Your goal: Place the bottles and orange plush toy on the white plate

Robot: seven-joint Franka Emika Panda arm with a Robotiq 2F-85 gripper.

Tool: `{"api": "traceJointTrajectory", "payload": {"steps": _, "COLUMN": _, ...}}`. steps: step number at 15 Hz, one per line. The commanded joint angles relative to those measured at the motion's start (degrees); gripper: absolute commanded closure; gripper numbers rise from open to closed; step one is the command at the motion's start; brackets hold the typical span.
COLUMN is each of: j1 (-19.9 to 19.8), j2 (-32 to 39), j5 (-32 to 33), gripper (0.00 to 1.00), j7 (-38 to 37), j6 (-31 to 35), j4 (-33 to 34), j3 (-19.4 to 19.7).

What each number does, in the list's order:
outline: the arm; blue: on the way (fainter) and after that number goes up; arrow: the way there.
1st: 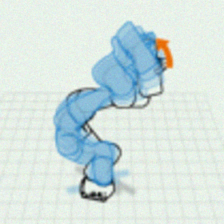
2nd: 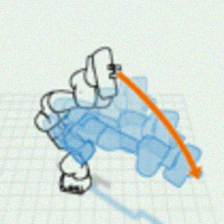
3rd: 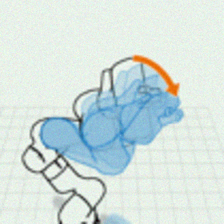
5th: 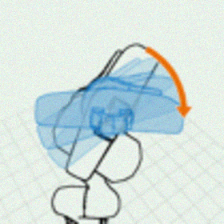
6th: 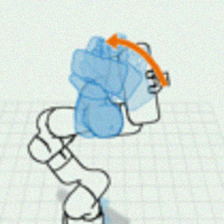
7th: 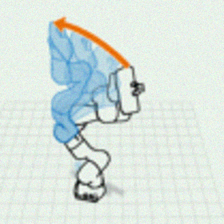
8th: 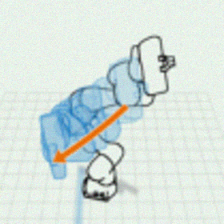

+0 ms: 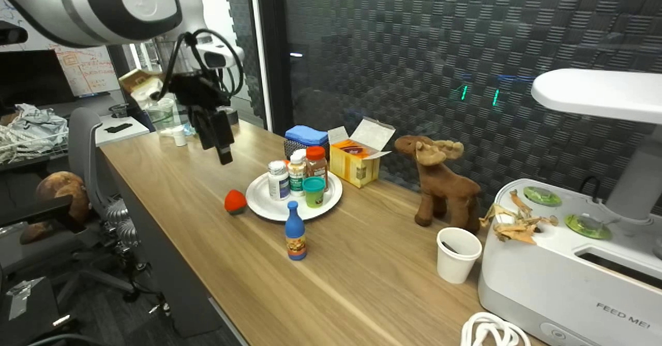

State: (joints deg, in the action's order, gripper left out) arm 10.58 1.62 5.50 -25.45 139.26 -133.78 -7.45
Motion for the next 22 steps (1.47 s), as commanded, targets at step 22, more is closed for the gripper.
{"api": "traceJointTrajectory", "payload": {"steps": 22, "j1": 3.26, "j2": 14.92, "j5": 19.21, "gripper": 0.0, "j7": -23.51, "j6": 30.75, "j4": -6.2, "j3": 8.11}}
